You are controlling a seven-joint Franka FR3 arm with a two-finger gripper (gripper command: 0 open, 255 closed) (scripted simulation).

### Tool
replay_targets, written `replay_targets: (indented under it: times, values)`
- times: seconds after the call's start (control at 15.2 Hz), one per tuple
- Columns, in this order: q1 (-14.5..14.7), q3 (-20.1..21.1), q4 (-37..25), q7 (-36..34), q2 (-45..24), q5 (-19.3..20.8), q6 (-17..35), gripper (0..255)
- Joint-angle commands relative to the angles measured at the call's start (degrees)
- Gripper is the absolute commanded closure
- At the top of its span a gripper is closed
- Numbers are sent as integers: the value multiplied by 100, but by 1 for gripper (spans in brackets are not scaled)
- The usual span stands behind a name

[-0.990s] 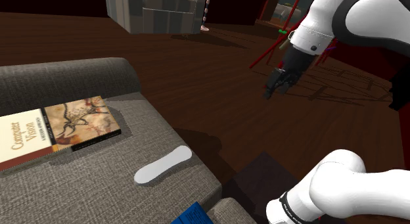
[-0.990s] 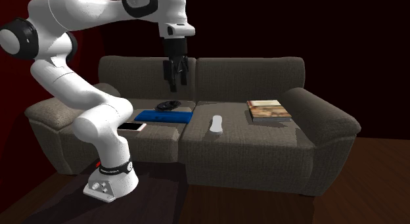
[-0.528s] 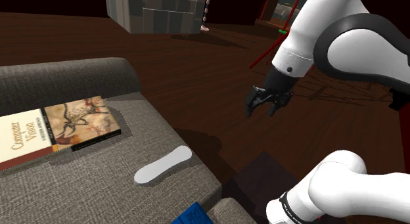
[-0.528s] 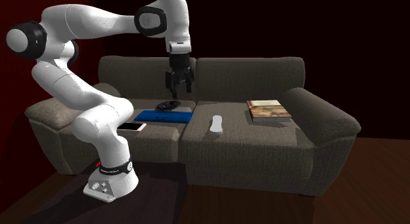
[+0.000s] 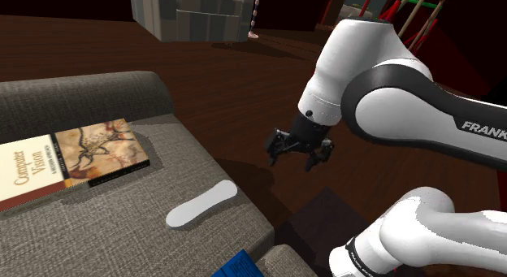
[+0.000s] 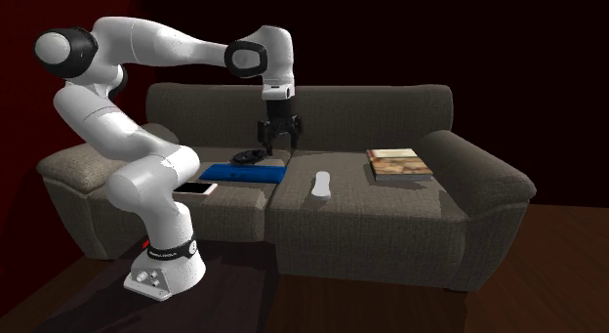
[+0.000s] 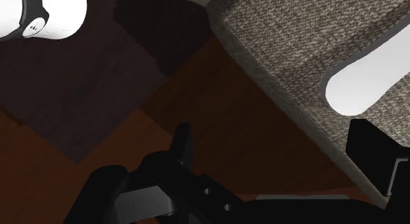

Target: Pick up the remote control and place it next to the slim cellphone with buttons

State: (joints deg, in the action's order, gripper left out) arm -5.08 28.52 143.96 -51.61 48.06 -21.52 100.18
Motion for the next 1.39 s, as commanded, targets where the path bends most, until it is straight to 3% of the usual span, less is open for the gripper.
replay_targets:
  times: [0.0, 0.4, 0.73, 0.86, 0.99, 1.06, 1.12, 1.32]
  values:
    - [-119, 422, -29, -641, -205, -226, 246, 0]
    - [-802, 1765, -454, -2433, -1186, -563, 1048, 0]
    - [-1845, 3150, -1030, -4057, -2277, -343, 1761, 0]
    - [-2483, 3892, -1301, -4812, -2818, -27, 2055, 0]
    - [-3461, 4975, -1586, -5727, -3502, 556, 2357, 0]
    - [-4445, 6021, -1736, -6293, -3934, 1017, 2501, 0]
    - [-5334, 6897, -1838, -6401, -3910, 987, 2527, 0]
    - [-5662, 7195, -1756, -6056, -3528, 500, 2666, 0]
